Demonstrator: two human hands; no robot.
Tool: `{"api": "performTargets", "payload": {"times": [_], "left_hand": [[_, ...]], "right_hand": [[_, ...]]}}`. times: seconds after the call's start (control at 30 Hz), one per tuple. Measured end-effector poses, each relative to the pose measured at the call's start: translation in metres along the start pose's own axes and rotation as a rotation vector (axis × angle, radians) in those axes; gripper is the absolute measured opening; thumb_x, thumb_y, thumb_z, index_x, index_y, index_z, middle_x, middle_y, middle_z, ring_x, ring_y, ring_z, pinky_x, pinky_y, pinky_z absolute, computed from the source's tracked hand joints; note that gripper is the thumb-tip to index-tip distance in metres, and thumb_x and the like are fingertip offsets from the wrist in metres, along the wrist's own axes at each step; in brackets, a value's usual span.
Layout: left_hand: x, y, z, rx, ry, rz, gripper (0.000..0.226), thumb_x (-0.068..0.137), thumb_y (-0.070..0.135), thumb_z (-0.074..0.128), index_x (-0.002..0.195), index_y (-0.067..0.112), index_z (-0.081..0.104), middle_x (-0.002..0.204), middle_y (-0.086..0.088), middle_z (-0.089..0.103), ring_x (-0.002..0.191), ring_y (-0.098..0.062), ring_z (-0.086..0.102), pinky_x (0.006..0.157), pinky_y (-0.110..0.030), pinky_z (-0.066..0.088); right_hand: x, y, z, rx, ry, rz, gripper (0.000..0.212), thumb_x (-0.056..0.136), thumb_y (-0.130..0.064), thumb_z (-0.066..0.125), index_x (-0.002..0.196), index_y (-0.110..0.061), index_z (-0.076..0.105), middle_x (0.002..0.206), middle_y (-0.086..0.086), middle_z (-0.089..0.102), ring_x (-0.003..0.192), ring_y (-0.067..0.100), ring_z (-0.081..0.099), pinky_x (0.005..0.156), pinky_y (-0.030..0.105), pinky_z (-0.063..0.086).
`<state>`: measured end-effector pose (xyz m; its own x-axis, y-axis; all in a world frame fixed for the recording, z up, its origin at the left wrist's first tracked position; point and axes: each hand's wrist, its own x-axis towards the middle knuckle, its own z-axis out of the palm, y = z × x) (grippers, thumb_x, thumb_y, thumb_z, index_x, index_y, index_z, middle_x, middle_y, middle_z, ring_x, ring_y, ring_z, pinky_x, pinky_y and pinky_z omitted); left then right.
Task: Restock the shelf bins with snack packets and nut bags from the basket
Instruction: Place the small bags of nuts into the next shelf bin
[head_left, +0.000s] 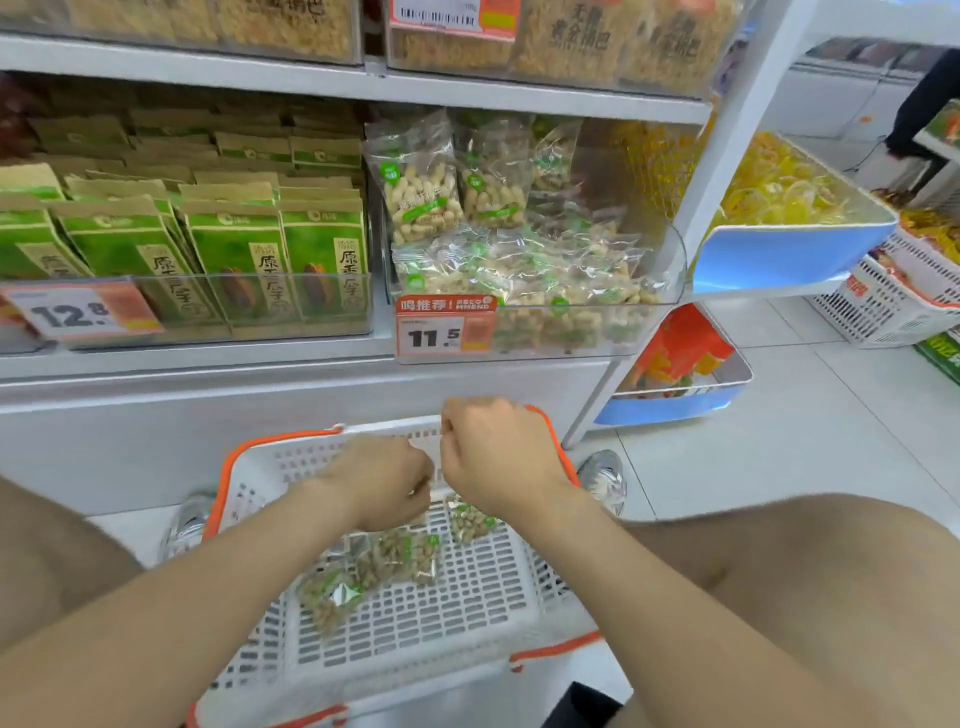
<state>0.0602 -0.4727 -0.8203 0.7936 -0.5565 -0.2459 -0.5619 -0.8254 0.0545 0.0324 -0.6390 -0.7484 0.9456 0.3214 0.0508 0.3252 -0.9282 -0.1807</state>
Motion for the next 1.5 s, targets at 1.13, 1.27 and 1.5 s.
{"api": "performTargets", "payload": {"times": [1.13,1.27,1.5], "left_hand": [[0.006,-0.016,0.229,-0.172,-0.485,-0.193,0.075,0.086,0.011,0.078,0.147,0.025,0.037,0.141,-0.010,0.049,0.125,-0.033,0.053,0.100,-0.044,0.050],[0.006,-0.019,0.217,-0.428,-0.361,-0.274,0.042,0.087,0.041,0.082,0.113,0.031,0.051,0.099,0.006,0.067,0.092,-0.020,0.064,0.084,-0.037,0.054],[0.013,-0.017,0.110,-1.181,-0.162,-0.372,0.034,0.088,0.058,0.077,0.094,0.025,0.080,0.068,0.003,0.065,0.063,-0.017,0.067,0.064,-0.031,0.056]], "right_hand": [[0.000,0.002,0.123,0.114,-0.437,0.259,0.013,0.099,-0.021,0.051,0.099,-0.012,0.061,0.089,0.007,0.057,0.076,0.032,0.056,0.066,0.034,0.048],[0.002,0.003,0.113,0.083,-0.507,0.255,0.020,0.097,-0.013,0.054,0.114,-0.012,0.064,0.104,0.009,0.060,0.081,0.031,0.056,0.069,0.036,0.047],[-0.001,0.034,0.083,0.068,-0.611,0.343,0.050,0.094,0.000,0.054,0.141,-0.015,0.046,0.127,0.011,0.056,0.093,0.030,0.057,0.075,0.040,0.051]]}}
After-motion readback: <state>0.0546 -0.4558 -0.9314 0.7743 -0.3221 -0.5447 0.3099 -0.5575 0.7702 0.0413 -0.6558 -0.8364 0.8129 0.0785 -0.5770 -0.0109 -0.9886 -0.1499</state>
